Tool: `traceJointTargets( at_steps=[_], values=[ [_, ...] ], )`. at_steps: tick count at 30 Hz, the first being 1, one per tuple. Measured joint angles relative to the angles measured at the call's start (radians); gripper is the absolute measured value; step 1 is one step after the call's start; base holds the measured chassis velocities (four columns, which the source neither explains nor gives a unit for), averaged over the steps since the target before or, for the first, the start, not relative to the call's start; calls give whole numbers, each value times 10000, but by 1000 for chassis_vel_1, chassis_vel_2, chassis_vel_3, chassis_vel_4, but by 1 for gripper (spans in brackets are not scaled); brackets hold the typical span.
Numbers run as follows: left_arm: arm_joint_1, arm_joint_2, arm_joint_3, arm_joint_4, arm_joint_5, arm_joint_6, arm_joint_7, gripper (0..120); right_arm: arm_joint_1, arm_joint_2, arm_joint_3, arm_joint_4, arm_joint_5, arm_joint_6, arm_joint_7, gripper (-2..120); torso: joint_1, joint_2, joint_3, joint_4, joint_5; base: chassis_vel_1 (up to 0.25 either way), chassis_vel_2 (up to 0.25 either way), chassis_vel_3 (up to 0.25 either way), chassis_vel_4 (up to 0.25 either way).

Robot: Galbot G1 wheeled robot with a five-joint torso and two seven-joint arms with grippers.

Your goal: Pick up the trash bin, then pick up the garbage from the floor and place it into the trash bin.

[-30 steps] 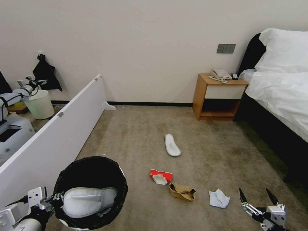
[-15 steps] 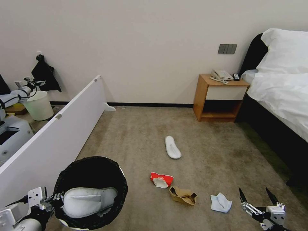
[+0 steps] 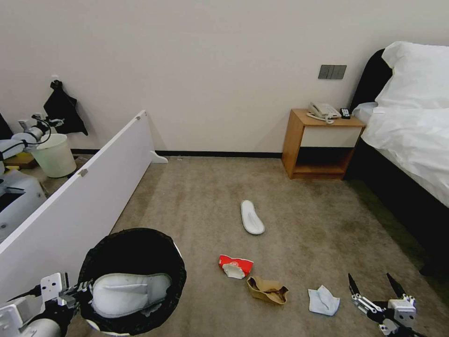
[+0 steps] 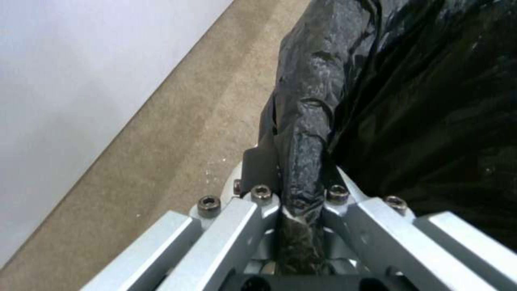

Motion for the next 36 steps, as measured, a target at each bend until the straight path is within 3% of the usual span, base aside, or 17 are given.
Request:
traceJointTargets(
  at_steps=[14,15,18,19,20,21,23,24,26,29,36],
  values=[
    [-17,1,-13,1,-15,1,-11,2,100,-143,10,-102,213,-150,200,100,0,0,0,0,0,-20,18,12,-18],
    [1,0,-33,1,-17,2,-13,2,6,-259,-182,81,673,-782,821,100,0,0,0,0,1,0,0,0,0],
    [5,2,-42,1,-18,2,-14,2,-91,-401,-286,177,683,-1382,1202,100,0,-1,0,1,-1,0,0,0,0],
    [5,10,-52,1,-18,2,-17,2,-182,-540,-336,202,634,-1956,1361,100,0,0,0,3,-2,0,0,0,0],
    [-4,22,-59,-4,-20,6,-37,2,-229,-849,-449,77,356,-3265,1572,100,0,0,0,-2,-1,0,0,0,0],
    [-4,22,-59,-4,-20,6,-37,2,-229,-849,-449,77,356,-3265,1572,100,0,0,0,-2,-1,0,0,0,0],
    [-7,-22,-48,-32,-18,20,-85,2,131,-1177,-832,-400,70,-5036,2247,100,0,0,0,-2,2,0,0,0,0],
    [-7,-22,-48,-32,-18,20,-85,2,131,-1177,-832,-400,70,-5036,2247,100,0,0,0,-2,2,0,0,0,0],
    [72,-138,-9,-75,66,22,-95,2,737,-1251,-1117,-1050,97,-5898,2398,100,0,0,0,3,-2,0,0,0,0],
    [195,-236,-13,-152,150,23,-103,2,1370,-1241,-1370,-1804,125,-6216,2398,100,0,0,1,3,2,0,0,0,0],
    [356,-343,-193,-332,175,23,-151,2,2461,-1170,-1813,-3404,-81,-6058,2190,100,0,-1,0,0,0,0,0,0,0]
  ],
)
